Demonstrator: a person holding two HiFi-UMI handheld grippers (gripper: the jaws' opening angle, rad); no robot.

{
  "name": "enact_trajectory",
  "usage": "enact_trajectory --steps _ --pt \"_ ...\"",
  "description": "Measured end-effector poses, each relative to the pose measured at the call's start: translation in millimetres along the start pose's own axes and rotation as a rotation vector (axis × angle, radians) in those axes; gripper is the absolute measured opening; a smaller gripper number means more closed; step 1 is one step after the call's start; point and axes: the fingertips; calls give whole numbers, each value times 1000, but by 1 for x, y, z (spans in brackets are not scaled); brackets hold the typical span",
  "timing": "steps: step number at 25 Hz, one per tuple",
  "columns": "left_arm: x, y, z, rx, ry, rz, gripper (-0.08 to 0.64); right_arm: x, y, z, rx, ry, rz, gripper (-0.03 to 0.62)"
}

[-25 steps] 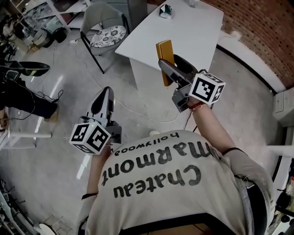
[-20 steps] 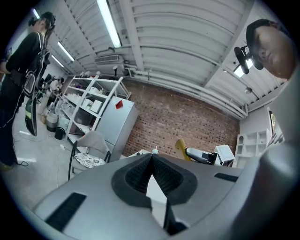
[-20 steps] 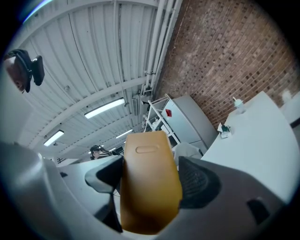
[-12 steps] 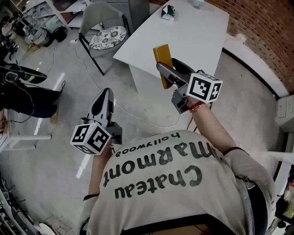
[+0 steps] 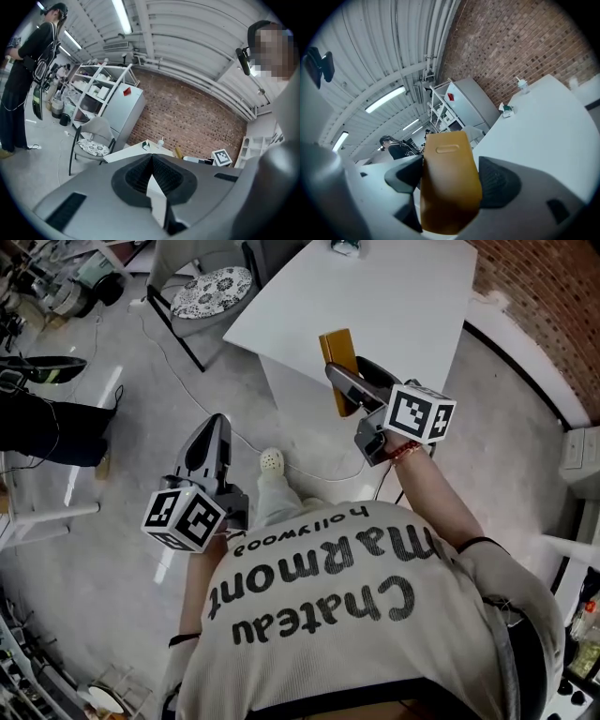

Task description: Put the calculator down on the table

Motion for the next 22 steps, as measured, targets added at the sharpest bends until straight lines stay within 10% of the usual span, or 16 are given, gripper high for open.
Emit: enact_trajectory --steps 22 --pt "101 -57 111 -13 -10 70 0 137 -13 -75 122 116 38 379"
Point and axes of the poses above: the fingertips, and each gripper's own axes: x forward along the fingers, z to its left, y out of its underside, and after that the axes turned 6 degrees about -x, right-handed
